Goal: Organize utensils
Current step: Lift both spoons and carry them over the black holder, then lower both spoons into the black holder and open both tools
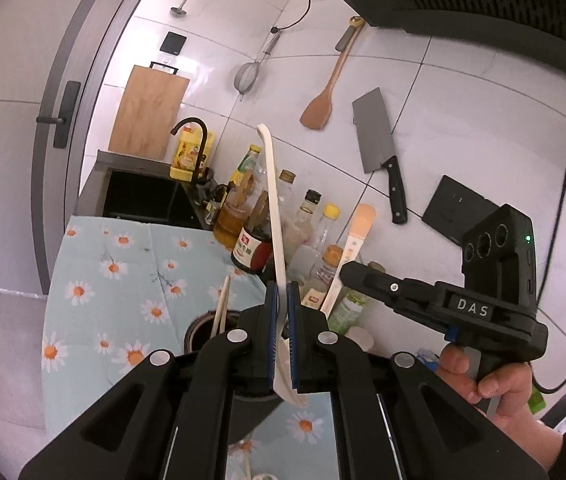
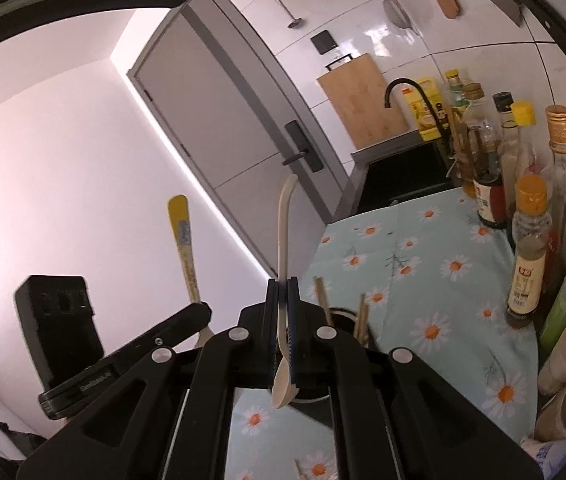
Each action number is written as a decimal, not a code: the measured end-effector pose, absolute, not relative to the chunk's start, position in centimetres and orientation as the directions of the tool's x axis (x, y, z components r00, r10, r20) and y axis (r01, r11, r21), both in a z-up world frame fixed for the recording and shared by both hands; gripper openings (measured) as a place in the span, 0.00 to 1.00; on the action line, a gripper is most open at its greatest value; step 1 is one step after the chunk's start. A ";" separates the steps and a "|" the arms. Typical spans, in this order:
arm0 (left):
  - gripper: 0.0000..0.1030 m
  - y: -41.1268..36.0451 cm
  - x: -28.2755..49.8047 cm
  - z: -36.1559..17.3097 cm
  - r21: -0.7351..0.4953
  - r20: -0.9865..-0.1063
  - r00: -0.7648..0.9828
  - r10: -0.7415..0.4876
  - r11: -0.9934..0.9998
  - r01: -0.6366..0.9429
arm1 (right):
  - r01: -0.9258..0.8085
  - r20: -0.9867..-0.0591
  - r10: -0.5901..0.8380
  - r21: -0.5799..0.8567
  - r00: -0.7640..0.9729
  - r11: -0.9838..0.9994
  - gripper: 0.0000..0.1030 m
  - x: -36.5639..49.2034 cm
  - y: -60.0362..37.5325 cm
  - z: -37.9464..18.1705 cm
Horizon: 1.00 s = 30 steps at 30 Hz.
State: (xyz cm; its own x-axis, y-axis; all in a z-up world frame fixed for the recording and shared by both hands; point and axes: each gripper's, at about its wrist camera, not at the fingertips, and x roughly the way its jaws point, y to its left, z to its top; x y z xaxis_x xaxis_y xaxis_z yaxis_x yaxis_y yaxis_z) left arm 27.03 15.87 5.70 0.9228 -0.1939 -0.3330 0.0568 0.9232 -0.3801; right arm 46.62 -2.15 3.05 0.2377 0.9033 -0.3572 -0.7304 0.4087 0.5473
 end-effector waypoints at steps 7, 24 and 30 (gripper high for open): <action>0.04 15.5 29.5 4.6 -0.317 -0.363 0.922 -0.135 0.948 0.014 | -0.729 -0.385 0.885 0.522 0.263 0.443 0.05 48.1 -0.8 2.3; 0.04 15.7 32.2 1.4 -0.278 -0.450 0.886 -0.114 0.960 -0.018 | -0.735 -0.457 0.860 0.498 0.229 0.460 0.05 49.0 1.4 -0.1; 0.09 16.1 32.3 1.1 -0.321 -0.468 0.873 -0.137 0.947 -0.024 | -0.703 -0.458 0.868 0.553 0.192 0.447 0.07 49.2 1.5 -0.5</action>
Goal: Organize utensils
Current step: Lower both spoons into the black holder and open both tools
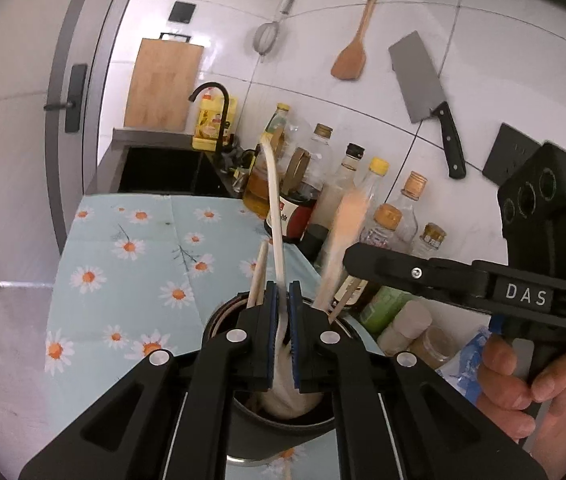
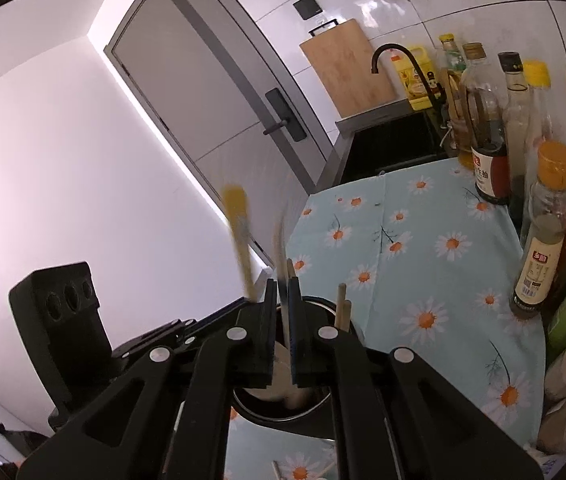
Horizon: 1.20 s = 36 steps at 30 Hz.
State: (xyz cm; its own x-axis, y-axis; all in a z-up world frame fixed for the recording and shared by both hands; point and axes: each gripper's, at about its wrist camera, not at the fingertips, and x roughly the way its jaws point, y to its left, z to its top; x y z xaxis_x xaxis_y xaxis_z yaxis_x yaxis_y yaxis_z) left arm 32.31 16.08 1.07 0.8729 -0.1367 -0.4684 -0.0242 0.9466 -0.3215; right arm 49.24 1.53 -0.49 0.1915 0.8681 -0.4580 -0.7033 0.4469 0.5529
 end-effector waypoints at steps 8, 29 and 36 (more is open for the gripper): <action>0.13 16.4 31.3 1.5 -0.317 -0.473 0.873 -0.119 0.947 -0.042 | -0.702 -0.420 0.891 0.582 0.172 0.410 0.17 48.2 0.7 0.7; 0.17 14.6 23.7 1.5 -0.338 -0.494 0.855 -0.159 0.941 -0.021 | -0.633 -0.384 0.922 0.701 0.053 0.328 0.31 42.2 -4.5 -0.5; 0.18 13.5 22.1 -1.8 -0.359 -0.569 0.799 -0.194 0.933 -0.030 | -0.573 -0.436 0.900 0.734 0.014 0.365 0.31 40.6 -6.6 -4.5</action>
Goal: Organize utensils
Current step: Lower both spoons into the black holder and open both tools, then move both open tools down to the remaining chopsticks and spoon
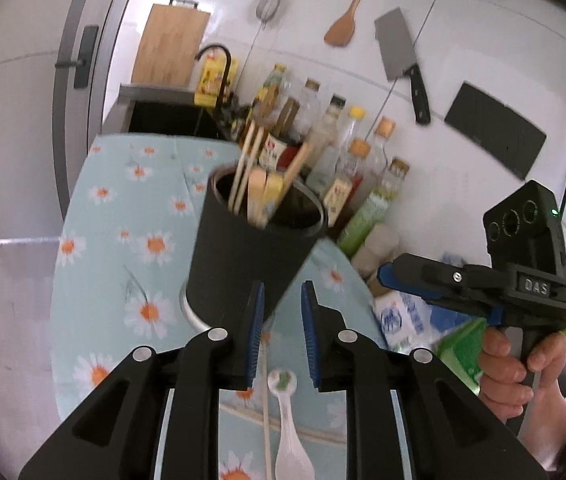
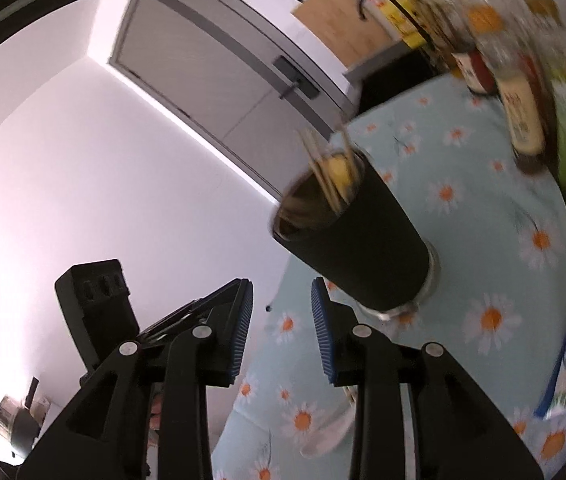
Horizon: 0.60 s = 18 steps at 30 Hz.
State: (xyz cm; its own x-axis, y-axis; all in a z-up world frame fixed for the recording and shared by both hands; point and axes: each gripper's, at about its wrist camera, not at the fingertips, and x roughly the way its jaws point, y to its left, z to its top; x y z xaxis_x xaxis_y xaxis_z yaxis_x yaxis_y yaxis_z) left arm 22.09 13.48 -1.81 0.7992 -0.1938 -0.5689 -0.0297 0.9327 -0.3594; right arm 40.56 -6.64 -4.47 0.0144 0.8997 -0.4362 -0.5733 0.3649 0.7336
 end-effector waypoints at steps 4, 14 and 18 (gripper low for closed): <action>0.18 13.0 21.6 -3.9 -0.365 -0.616 0.758 -0.214 0.930 -0.034 | -0.528 -0.467 0.885 0.750 0.004 0.398 0.31 40.3 -7.7 -6.9; 0.18 12.1 20.3 -7.2 -0.369 -0.706 0.668 -0.235 0.927 -0.065 | -0.463 -0.521 0.850 0.775 -0.081 0.431 0.31 39.2 -7.8 -11.2; 0.18 11.9 19.8 -8.2 -0.381 -0.726 0.643 -0.245 0.921 -0.080 | -0.448 -0.561 0.822 0.763 -0.099 0.466 0.31 39.0 -7.5 -12.4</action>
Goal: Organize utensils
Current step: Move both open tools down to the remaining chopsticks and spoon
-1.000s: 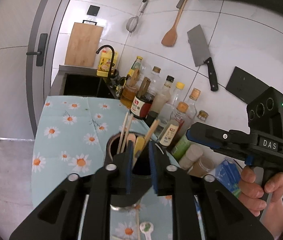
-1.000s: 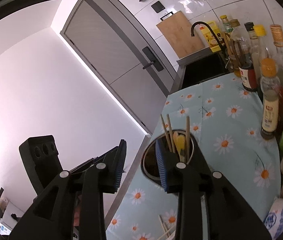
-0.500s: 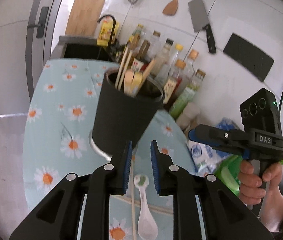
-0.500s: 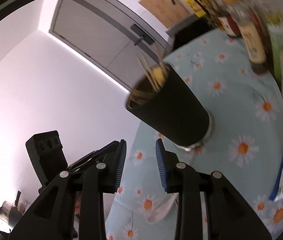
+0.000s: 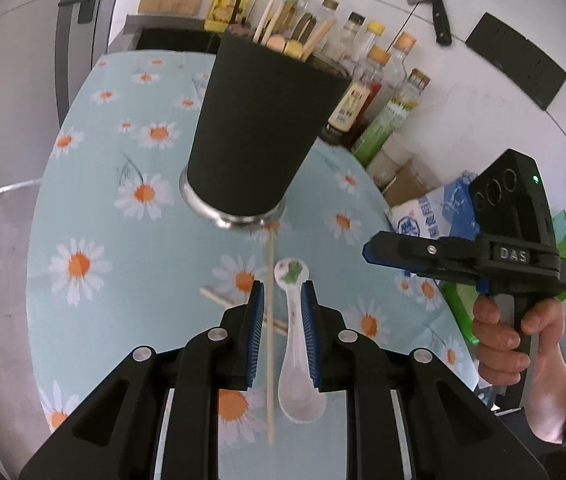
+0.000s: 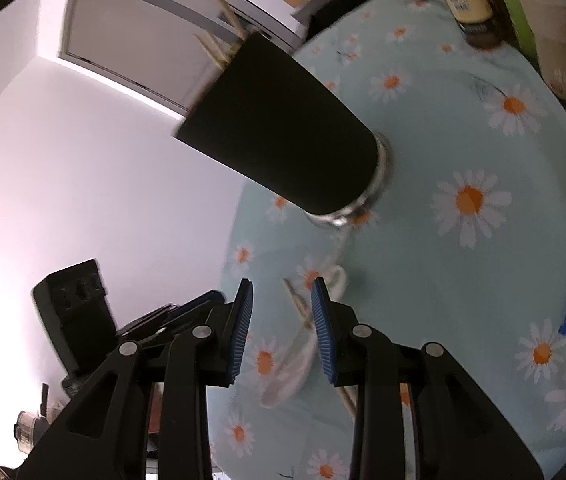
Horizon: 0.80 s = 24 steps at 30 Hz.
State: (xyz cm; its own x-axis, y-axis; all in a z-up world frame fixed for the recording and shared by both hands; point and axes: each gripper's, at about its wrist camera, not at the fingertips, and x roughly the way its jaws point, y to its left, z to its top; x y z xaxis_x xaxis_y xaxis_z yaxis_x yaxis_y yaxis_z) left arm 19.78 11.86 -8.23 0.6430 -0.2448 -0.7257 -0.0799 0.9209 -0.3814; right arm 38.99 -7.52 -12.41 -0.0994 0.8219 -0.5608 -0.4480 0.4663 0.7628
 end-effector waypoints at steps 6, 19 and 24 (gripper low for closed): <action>0.18 11.5 19.1 -9.5 -0.401 -0.746 0.609 -0.269 0.912 -0.088 | -0.395 -0.613 0.771 0.760 -0.174 0.516 0.31 38.5 -6.7 -14.9; 0.18 11.7 17.5 -10.9 -0.436 -0.750 0.593 -0.292 0.893 -0.111 | -0.373 -0.699 0.658 0.710 -0.280 0.597 0.31 37.8 -3.2 -17.4; 0.18 12.4 17.4 -11.2 -0.473 -0.735 0.603 -0.311 0.872 -0.126 | -0.389 -0.722 0.628 0.688 -0.289 0.613 0.31 37.6 -2.0 -17.7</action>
